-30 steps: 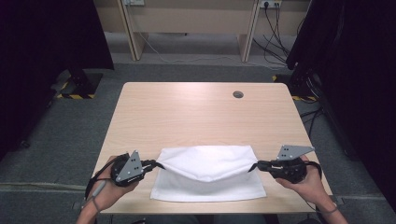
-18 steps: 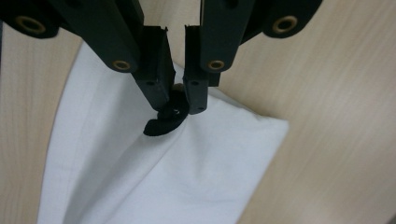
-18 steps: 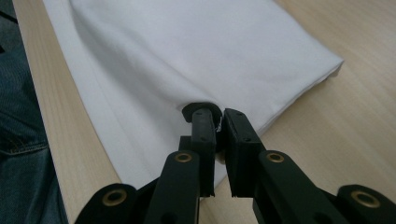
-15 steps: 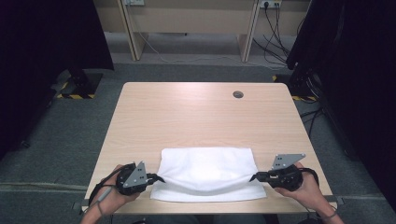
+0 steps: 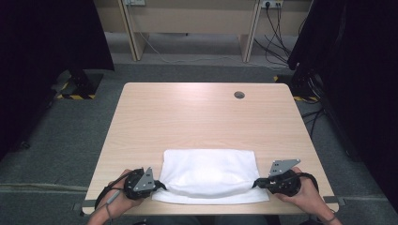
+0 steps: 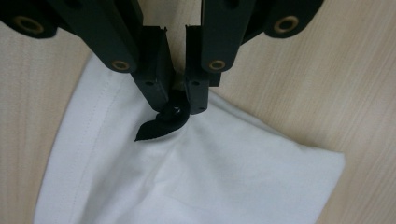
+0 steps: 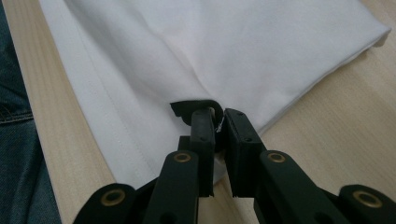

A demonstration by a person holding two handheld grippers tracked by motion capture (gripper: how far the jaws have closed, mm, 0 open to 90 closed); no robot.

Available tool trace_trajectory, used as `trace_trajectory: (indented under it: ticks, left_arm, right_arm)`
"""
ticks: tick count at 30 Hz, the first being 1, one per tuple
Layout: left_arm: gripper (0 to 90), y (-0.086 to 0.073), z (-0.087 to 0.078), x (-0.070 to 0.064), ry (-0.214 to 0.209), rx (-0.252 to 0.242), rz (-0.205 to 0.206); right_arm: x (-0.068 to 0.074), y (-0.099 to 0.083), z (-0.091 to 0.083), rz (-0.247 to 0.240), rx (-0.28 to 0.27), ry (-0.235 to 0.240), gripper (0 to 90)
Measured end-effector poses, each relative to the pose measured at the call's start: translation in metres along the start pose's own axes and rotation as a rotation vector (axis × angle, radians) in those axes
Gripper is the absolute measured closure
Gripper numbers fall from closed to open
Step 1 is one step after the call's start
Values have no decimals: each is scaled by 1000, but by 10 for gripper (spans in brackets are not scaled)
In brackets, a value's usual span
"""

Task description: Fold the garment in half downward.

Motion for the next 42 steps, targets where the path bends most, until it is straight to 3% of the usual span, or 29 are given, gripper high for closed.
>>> trace_trajectory:
  ticks: [12, 22, 30, 37, 42]
  left_arm:
    - [805, 2, 12, 23, 35, -29, -42]
    - [802, 2, 29, 67, 96, -23, -71]
    - [798, 3, 41, 98, 143, -18, -99]
    - [797, 2, 41, 100, 145, -21, -101]
    - [736, 3, 39, 100, 146, -11, -87]
  right_arm:
    - [-23, 8, 11, 7, -5, -69, 822]
    - [-70, 29, 36, 16, -1, -168, 815]
    - [-101, 43, 53, 36, 3, -213, 811]
    - [-104, 44, 54, 30, -3, -226, 800]
    - [-102, 44, 51, 14, -4, -230, 743]
Point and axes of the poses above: each handheld gripper's, and its own axes: z roughly forward along the jaws, y roughly out of its top, x roughly to its left, the point moved 10 cm from there along z, roughly forward along the jaws, and after that the axes turned 15 degrees about -x, right-handed, at the moved point
